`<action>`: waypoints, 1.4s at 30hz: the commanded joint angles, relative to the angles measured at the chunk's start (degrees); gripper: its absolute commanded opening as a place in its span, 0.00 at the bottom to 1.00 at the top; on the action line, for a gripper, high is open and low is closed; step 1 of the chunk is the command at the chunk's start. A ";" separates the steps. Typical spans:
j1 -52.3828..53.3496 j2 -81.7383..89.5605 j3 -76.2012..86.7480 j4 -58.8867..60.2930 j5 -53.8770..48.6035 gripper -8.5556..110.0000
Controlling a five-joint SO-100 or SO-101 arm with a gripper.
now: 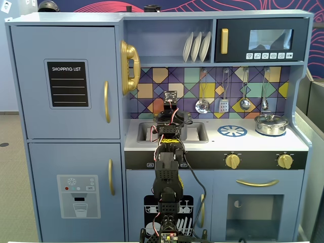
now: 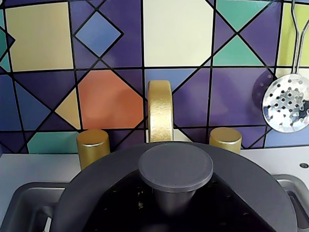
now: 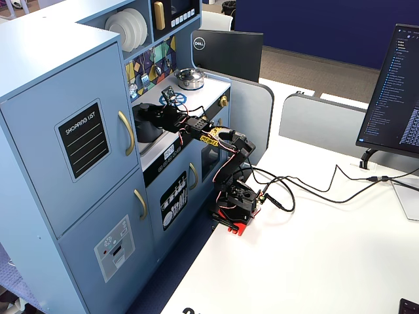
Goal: Pick up the lid from the counter and put it on the gray recipient
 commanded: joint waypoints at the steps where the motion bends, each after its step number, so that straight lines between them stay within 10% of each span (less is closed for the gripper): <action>1: 0.70 2.37 0.79 -1.93 -0.35 0.16; 11: 0.79 16.96 4.57 9.58 -0.88 0.29; 23: -2.55 44.74 1.76 75.15 -0.70 0.07; 42: -1.49 61.88 56.25 74.27 3.69 0.07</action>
